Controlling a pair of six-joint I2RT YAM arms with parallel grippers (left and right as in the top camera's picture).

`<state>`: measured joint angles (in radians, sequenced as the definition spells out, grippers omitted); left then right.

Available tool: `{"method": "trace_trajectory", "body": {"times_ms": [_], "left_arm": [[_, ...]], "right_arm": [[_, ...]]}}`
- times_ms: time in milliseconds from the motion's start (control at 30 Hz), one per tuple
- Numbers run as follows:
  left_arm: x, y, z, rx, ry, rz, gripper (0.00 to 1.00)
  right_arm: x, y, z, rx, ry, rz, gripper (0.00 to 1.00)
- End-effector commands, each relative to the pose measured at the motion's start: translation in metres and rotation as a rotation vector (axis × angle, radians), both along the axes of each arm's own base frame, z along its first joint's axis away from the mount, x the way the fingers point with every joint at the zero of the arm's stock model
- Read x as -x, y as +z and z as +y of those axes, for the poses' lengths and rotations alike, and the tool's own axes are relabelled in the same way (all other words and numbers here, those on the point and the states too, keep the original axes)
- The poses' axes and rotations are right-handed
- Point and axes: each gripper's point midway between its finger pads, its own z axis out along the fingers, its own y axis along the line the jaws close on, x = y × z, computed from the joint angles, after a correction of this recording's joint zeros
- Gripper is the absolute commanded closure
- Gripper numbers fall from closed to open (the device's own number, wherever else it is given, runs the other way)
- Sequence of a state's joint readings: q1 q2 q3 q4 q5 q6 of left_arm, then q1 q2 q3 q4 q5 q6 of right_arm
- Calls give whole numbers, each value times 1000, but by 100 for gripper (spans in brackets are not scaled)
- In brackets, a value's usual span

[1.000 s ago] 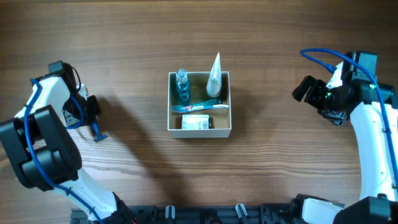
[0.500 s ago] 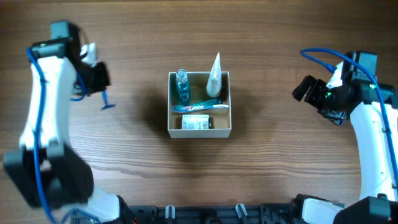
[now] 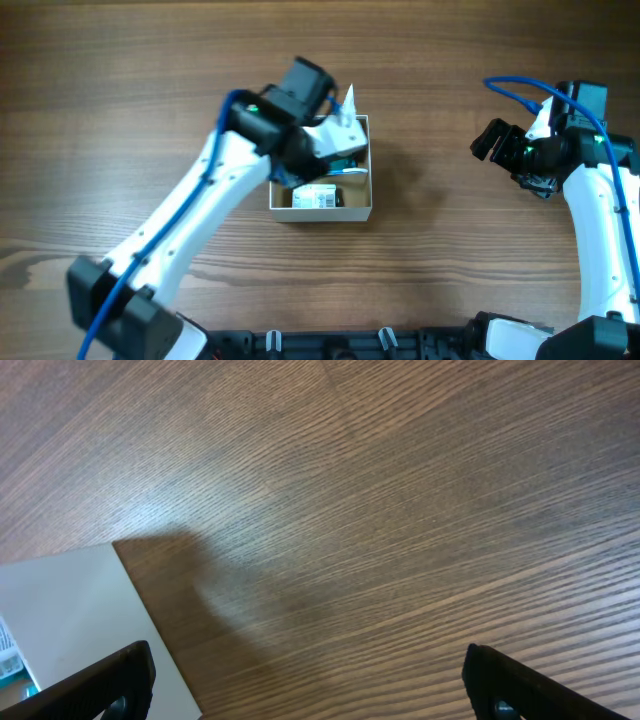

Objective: Pack container
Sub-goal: 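Place the razor into the box and release it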

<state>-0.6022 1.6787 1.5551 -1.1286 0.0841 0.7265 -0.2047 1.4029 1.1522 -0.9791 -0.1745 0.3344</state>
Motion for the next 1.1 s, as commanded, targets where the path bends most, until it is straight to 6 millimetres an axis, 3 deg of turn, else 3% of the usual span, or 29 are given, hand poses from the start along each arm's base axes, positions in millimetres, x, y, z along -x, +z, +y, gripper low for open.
{"method": "trace_trajectory", "body": {"times_ms": [0, 167, 233, 300, 333, 367, 400, 433, 467, 600, 800, 933, 1067], "left_arm": [[-11, -14, -15, -1, -98, -23, 96], [-17, -36, -18, -22, -89, 16, 96], [-16, -42, -17, -32, -84, 33, 88], [-14, -46, -16, -41, -81, 50, 88], [-13, -46, -15, -45, -81, 56, 83], [-12, -46, -14, -47, -81, 59, 42], [-11, -46, -14, -49, -81, 63, 37], [-8, -47, -12, -58, -82, 75, 23], [-6, -47, -10, -63, -81, 82, 0], [-9, -38, 0, -77, 59, 65, 0], [-24, 19, 29, -13, 345, -97, 0], [-52, 47, 90, 43, 691, -184, 0], [-73, 48, 147, 114, 996, -171, 0]], "right_arm": [[0, -3, -2, 13, 8, 5, 0], [0, -3, -2, 14, 12, 5, 0], [1, -3, -2, 14, 12, 6, 0], [1, -3, -2, 14, 12, 7, 0], [1, -3, -2, 14, 13, 7, 0], [1, -3, -2, 14, 13, 7, 0], [1, -3, -2, 14, 13, 8, 0], [1, -3, -2, 14, 13, 8, 0], [1, -3, -2, 14, 14, 8, 0], [1, -3, -2, 23, 36, 4, 0], [-5, -1, -1, 58, 134, -30, 0], [-19, 16, 20, 82, 286, -102, 0], [-40, 51, 42, 149, 365, -201, 0]]}}
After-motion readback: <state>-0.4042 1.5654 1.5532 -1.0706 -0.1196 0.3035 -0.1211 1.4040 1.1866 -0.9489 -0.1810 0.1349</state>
